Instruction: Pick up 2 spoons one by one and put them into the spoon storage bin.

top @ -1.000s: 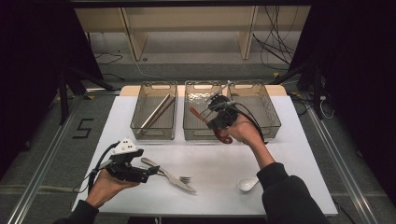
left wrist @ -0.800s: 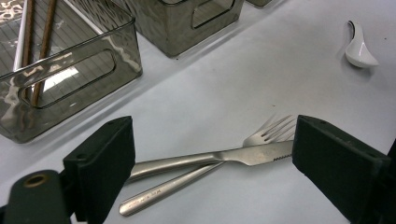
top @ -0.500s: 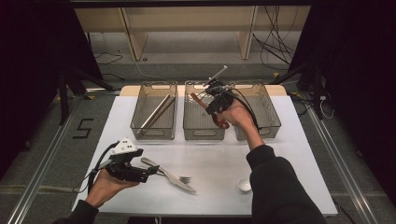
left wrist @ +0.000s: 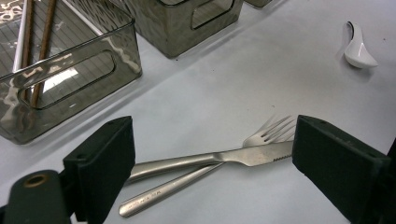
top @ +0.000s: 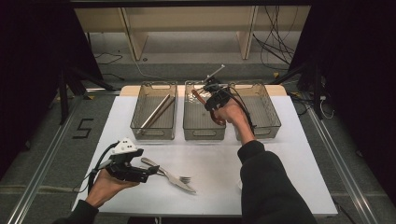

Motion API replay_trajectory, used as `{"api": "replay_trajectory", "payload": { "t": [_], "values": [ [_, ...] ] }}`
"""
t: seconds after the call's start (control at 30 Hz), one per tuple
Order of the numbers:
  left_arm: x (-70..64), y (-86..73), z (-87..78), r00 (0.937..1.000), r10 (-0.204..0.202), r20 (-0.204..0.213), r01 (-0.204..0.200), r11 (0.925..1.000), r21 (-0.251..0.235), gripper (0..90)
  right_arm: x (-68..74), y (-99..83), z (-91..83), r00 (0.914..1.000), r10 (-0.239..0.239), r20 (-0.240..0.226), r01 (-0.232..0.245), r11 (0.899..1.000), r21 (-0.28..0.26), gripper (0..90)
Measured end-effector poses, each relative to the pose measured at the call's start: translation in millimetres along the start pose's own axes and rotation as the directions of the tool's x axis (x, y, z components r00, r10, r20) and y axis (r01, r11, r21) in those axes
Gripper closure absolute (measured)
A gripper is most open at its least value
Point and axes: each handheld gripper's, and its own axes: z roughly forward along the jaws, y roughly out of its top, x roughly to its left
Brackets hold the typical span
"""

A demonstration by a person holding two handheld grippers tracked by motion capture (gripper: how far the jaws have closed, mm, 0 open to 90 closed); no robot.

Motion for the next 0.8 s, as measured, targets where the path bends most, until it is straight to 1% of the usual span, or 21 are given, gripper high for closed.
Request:
{"api": "replay_trajectory", "payload": {
  "t": [0.17, 0.27, 0.3, 0.53, 0.6, 0.63, 0.67, 0.73, 0.8],
  "values": [
    [-0.6, 0.2, 0.2, 1.0, 0.003, 0.0, -0.003, 1.0, 0.001, 12.8, -1.8, 1.4, 1.9, 0.9999, 0.009, 0.013, -0.009, 1.0, 0.0, 82.1],
    [-1.4, 0.2, 0.5, 1.0, -0.003, 0.0, 0.003, 1.0, -0.002, 12.8, -3.7, 1.8, 3.8, 0.9996, 0.014, 0.023, -0.014, 1.0, -0.005, 82.1],
    [-1.1, 0.3, 0.5, 1.0, 0.002, 0.0, -0.002, 1.0, -0.001, 12.8, -4.3, 2.0, 4.7, 0.9996, 0.015, 0.024, -0.015, 1.0, -0.006, 82.1],
    [-1.5, 0.1, 0.7, 1.0, -0.002, 0.003, 0.002, 1.0, -0.001, 12.8, -5.2, 5.3, 12.7, 0.9991, 0.027, 0.032, -0.027, 1.0, -0.003, 81.9],
    [-1.4, 0.1, 0.6, 1.0, -0.002, 0.004, 0.002, 1.0, -0.002, 12.8, -5.4, 6.1, 15.0, 0.9988, 0.031, 0.037, -0.031, 0.999, -0.01, 81.2],
    [-1.4, 0.0, 0.6, 1.0, -0.003, 0.004, 0.003, 1.0, -0.002, 12.8, -5.1, 6.5, 16.4, 0.9989, 0.035, 0.032, -0.034, 0.999, -0.01, 80.7],
    [-1.2, 0.0, 0.4, 1.0, 0.001, 0.004, -0.001, 1.0, 0.001, 12.8, -5.0, 7.0, 17.5, 0.9989, 0.035, 0.031, -0.035, 0.999, -0.006, 77.7],
    [-1.6, -0.1, 0.7, 1.0, -0.003, 0.001, 0.003, 1.0, -0.002, 12.8, -4.6, 7.6, 20.1, 0.9982, 0.039, 0.046, -0.039, 0.999, -0.002, 65.5],
    [-1.7, 0.0, 0.8, 1.0, -0.002, 0.0, 0.002, 1.0, -0.001, 12.8, -5.0, 7.5, 20.6, 0.9982, 0.042, 0.042, -0.042, 0.999, 0.003, 61.6]
  ]
}}
